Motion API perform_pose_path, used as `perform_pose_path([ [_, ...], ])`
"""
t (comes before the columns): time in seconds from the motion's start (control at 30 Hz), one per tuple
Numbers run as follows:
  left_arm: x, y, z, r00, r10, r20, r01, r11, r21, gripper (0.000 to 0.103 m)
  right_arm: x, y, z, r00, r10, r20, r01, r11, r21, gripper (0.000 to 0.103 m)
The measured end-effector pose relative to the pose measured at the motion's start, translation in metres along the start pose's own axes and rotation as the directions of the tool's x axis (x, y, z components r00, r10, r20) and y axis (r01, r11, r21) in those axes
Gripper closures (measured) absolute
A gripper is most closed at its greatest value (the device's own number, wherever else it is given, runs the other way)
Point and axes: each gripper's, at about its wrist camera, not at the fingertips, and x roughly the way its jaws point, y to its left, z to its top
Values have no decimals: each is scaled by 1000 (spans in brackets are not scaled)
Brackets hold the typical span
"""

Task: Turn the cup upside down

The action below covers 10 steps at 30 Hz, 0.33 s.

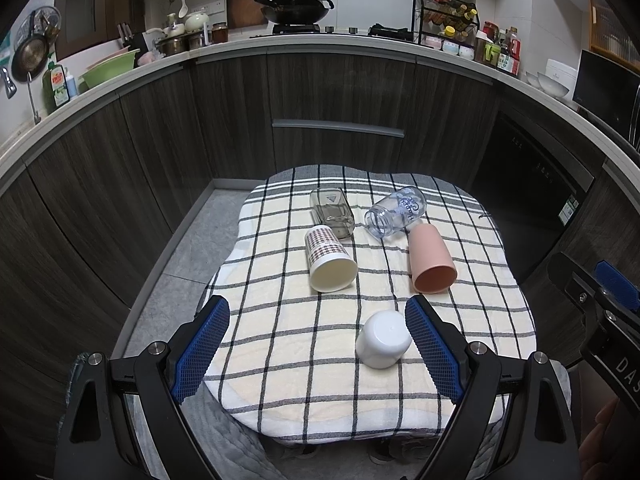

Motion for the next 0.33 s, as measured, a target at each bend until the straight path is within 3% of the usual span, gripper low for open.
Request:
perform_pose_path([
  [0.33, 4, 1, -1, 1000, 6, -11, -6, 1000, -1, 12, 2, 0, -2, 1000, 1, -5, -1, 1000, 4, 19],
])
